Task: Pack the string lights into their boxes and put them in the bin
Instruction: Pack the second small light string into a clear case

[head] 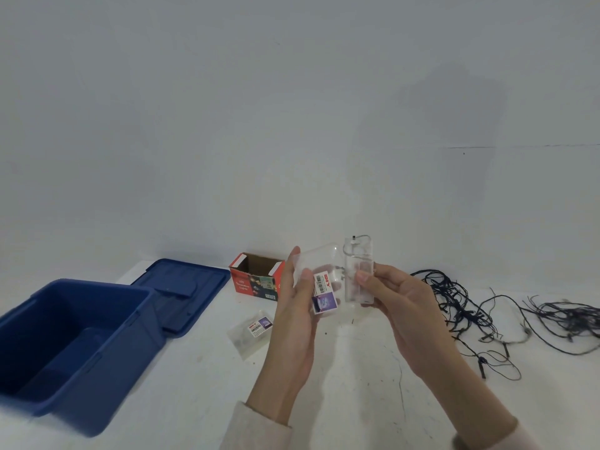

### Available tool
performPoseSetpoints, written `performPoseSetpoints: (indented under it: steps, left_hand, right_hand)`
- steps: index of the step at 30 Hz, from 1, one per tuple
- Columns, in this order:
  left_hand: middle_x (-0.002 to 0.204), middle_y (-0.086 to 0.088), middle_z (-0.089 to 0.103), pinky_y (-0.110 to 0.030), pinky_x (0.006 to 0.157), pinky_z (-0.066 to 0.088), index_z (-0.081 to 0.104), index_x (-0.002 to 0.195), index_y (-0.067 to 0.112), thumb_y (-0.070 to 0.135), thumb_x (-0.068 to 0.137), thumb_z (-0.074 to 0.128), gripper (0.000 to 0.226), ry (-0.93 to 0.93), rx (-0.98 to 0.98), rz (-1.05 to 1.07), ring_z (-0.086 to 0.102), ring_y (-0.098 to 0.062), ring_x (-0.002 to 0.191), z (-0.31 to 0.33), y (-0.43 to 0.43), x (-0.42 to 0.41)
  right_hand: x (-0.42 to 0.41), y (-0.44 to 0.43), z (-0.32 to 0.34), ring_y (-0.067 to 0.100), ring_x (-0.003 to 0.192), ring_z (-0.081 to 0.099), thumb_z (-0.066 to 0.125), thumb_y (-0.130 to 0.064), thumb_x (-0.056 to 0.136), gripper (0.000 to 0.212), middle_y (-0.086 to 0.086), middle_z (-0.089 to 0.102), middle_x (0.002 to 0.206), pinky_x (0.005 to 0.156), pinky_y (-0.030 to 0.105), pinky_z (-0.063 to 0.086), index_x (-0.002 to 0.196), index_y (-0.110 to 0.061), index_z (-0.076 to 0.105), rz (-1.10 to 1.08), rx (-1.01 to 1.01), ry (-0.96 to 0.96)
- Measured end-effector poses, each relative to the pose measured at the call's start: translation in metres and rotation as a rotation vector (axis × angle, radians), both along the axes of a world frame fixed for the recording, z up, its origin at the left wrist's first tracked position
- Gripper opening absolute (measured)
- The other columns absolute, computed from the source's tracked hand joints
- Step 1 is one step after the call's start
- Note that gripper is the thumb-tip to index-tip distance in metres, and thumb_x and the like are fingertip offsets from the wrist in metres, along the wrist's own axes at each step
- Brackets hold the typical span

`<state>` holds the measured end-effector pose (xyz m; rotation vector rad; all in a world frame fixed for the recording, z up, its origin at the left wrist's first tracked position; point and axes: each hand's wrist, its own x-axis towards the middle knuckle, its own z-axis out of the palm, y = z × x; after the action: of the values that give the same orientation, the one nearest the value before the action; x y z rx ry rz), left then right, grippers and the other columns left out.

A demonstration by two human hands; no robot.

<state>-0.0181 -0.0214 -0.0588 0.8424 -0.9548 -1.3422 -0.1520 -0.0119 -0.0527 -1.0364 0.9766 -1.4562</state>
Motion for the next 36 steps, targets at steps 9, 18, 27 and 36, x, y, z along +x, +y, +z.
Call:
performPoseSetpoints:
  steps: [9,18,27,36]
  left_hand:
    - [0.121,0.009,0.059,-0.018,0.076,0.054,0.034,0.137,0.046,0.036,0.098,0.036,0.040,-0.191,-0.080,0.036,0.064,0.002,0.097,0.002,0.003,-0.005]
    - [0.128,0.015,0.054,-0.007,0.071,0.050,0.028,0.138,0.050,0.035,0.096,0.040,0.046,-0.219,-0.073,0.019,0.060,0.014,0.095,0.003,0.009,-0.022]
    - [0.137,0.014,0.047,-0.025,0.098,0.046,0.030,0.131,0.056,0.038,0.094,0.040,0.041,-0.216,-0.078,0.059,0.052,-0.003,0.120,0.013,0.009,-0.026]
    - [0.140,0.008,0.047,-0.036,0.102,0.043,0.033,0.137,0.048,0.052,0.077,0.046,0.061,-0.118,-0.056,0.067,0.054,-0.008,0.119,0.015,0.010,-0.018]
  right_hand:
    - [-0.002,0.008,0.000,0.026,0.086,0.068,0.068,-0.019,0.081,0.017,0.008,0.075,0.089,0.077,0.035,0.054,0.096,-0.015,0.075,0.003,-0.067,0.211]
    - [0.005,0.016,-0.005,0.005,0.061,0.048,0.049,-0.024,0.096,0.047,-0.003,0.048,0.073,0.060,0.012,0.039,0.060,-0.054,0.056,-0.106,-0.198,0.546]
    - [0.007,0.015,-0.012,0.002,0.076,0.048,0.050,-0.016,0.095,0.035,-0.006,0.047,0.085,0.068,0.011,0.041,0.125,-0.034,0.054,-0.201,-0.328,0.591]
    - [0.010,0.017,-0.007,0.002,0.082,0.052,0.048,-0.049,0.084,0.023,-0.009,0.051,0.096,0.073,0.008,0.040,0.097,-0.054,0.066,-0.104,-0.309,0.452]
